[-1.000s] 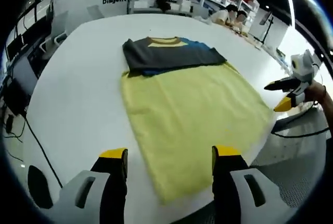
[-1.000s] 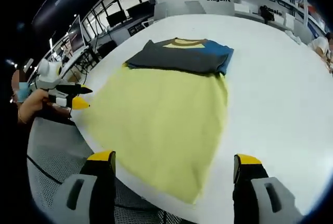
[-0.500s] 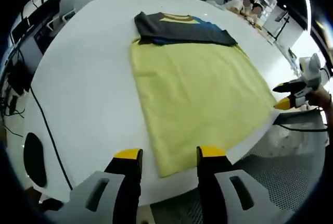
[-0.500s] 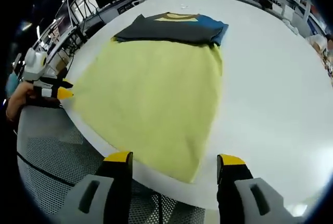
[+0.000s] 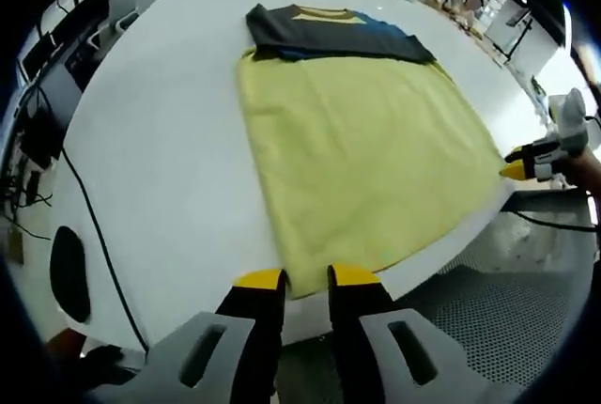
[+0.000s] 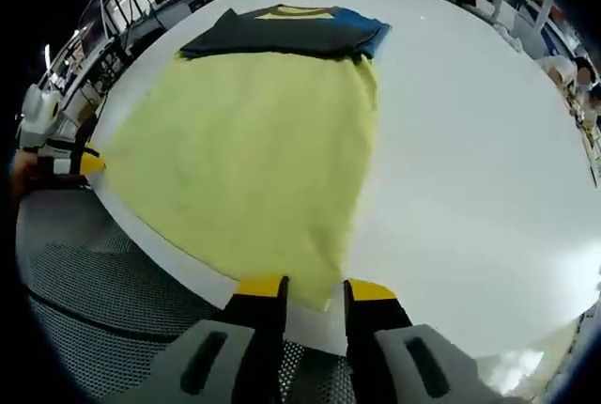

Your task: Fold the garment on the visible template until the final outline fits inside the template.

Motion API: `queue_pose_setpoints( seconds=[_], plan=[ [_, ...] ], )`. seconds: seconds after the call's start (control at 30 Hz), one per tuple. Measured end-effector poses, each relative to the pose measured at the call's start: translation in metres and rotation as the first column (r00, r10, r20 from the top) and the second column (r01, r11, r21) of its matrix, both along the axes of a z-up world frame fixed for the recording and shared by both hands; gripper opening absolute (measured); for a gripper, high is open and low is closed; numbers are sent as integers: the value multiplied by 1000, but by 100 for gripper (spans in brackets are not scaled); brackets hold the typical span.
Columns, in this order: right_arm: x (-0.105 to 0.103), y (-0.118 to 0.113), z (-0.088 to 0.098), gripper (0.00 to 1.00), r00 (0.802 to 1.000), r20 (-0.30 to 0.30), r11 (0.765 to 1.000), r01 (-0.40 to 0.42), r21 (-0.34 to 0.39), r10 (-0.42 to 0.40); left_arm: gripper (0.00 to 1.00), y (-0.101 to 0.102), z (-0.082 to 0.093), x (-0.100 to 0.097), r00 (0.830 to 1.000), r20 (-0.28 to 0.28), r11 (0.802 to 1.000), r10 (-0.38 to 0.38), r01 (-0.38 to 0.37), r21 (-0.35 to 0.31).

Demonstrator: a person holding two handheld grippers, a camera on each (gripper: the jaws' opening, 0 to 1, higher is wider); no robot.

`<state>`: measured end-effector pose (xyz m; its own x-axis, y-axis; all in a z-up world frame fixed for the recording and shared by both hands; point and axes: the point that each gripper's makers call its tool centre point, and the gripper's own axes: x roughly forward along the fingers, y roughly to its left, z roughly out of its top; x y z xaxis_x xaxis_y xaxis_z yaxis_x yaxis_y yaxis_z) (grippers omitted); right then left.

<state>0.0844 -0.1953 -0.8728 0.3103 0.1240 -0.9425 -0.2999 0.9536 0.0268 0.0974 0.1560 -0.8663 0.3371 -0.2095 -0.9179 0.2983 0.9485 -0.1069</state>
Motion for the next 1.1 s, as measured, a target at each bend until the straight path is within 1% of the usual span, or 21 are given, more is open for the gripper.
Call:
queue_pose_setpoints(
  seconds=[0.03,0.07,0.13,0.17,0.2,0.23,0.27,0.37,0.5,0.57,0.6,0.63,0.7,0.8,0.87,0.9,0.93,0.97,1.0,1.1],
  plan=[
    [0,0,0,14,1000,0,1000,1,-4,-1,12,1,-1,-1,1000,-5,1000,6,-6,8],
    [-1,1,0,12,1000,-7,1000,25,3,-25,10,2,-1,0,1000,-6,1000,10,-10,8],
    [0,2,0,10,999,-4,999,36,1,-36,9,2,-2,-1,1000,-12,1000,18,-18,9],
    [-1,3,0,8,999,-5,999,42,6,-42,8,2,-2,-1,1000,-12,1000,16,-16,8],
    [-1,5,-1,2,999,-5,999,48,11,-47,8,1,-2,-1,1000,-13,1000,13,-13,7],
    [-2,6,-1,0,999,-6,998,53,17,-53,6,1,-2,-1,1000,-14,1000,10,-10,6],
    [-2,10,-1,0,998,-11,998,57,35,-56,5,0,-2,-1,1000,-16,1000,10,-10,3],
    [-2,8,-1,0,997,-10,997,70,31,-70,5,-2,-2,-2,1000,-19,1000,4,-4,0],
    [1,5,4,0,993,2,991,117,70,-117,4,-2,-2,-2,1000,-23,1000,11,-11,-6],
    [0,6,9,0,994,0,991,113,71,-113,4,-3,-1,-4,1000,-23,1000,-8,8,5],
    [0,6,10,0,994,5,991,112,69,-113,4,-5,0,-7,999,-35,1000,-26,26,-2],
    [-1,3,12,0,994,3,993,107,54,-107,4,-6,1,-8,999,-42,1000,-18,18,-10],
    [-3,1,16,0,995,5,993,103,51,-104,4,-8,3,-11,998,-49,999,-27,26,-21],
    [-6,1,20,0,996,-9,994,92,56,-91,4,-7,4,-15,997,-57,999,-46,46,-7],
    [-11,2,20,0,998,-37,997,59,41,-57,4,-6,2,-19,995,-80,998,-66,67,9],
    [-15,2,20,0,998,-53,998,44,36,-42,4,-7,2,-21,994,-87,998,-64,65,13],
    [-15,3,19,0,998,-51,999,41,32,-39,4,-7,2,-23,994,-88,997,-71,73,18],
    [-18,3,18,0,998,-65,999,29,26,-27,4,-6,2,-26,991,-100,995,-89,92,30],
    [-20,3,18,0,997,-75,1000,15,23,-13,4,-6,2,-27,991,-105,995,-87,91,34],
    [-25,3,18,0,995,-100,1000,17,20,-15,4,-6,0,-32,986,-125,992,-106,113,49]
  ],
)
